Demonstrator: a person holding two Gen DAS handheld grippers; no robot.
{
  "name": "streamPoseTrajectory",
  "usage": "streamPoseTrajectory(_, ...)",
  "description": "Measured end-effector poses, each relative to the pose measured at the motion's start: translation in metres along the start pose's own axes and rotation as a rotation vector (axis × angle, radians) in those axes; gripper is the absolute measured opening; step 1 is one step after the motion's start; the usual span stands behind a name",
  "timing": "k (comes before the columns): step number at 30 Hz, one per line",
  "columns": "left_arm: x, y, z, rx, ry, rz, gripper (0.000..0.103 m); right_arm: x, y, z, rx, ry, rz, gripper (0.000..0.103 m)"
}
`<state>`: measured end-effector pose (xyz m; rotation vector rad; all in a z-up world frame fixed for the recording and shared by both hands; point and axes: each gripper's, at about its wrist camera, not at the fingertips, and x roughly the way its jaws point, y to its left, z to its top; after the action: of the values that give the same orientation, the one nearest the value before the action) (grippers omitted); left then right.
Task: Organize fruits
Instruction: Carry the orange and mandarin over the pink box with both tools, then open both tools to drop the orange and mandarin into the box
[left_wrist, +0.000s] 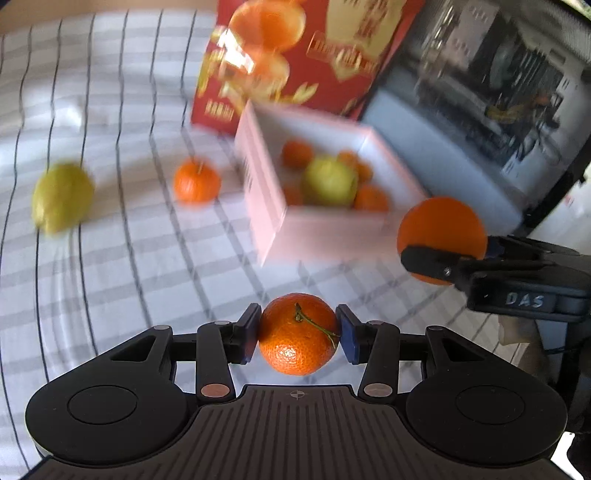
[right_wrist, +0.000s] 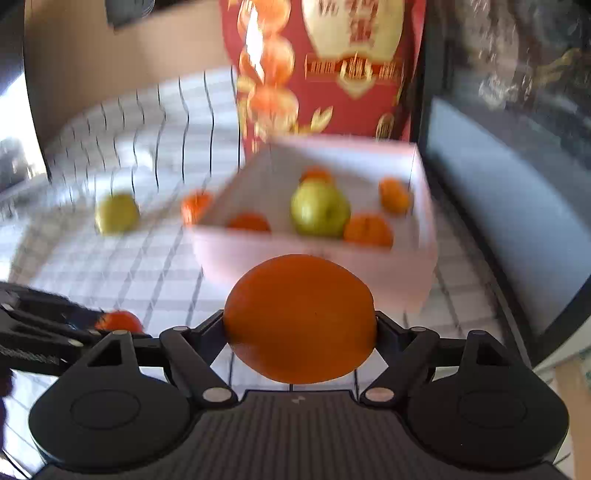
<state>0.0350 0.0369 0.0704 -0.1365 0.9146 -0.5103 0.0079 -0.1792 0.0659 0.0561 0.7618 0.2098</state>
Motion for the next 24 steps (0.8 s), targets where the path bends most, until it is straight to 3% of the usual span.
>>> streamPoseTrajectory(6, 0.010, -0.030, 0.067, 0.110, -0.120, 0.007, 0.050, -0.016, -0.012, 0.069, -0.029, -0.117, -0.001, 0.081)
streamPoseTrajectory(10, 0.046, -0.044, 0.097, 0.128, -0.087, -0.016, 0.050, 0.002, -0.028, 0.120, -0.027, -0.102, -0.010, 0.081)
streamPoseTrajectory(13, 0.088, -0.046, 0.105, 0.140, 0.004, -0.021, 0.050, 0.031, -0.042, 0.144, -0.003, -0.046, -0.014, 0.081)
streamPoseTrajectory(15, 0.103, -0.047, 0.105, 0.167, 0.021, 0.011, 0.055, 0.054, -0.052, 0.151, 0.008, 0.008, -0.011, 0.081)
streamPoseTrajectory(24, 0.073, -0.037, 0.103, 0.158, -0.098, 0.026, 0.051, 0.141, -0.068, 0.149, 0.025, 0.232, -0.030, 0.081)
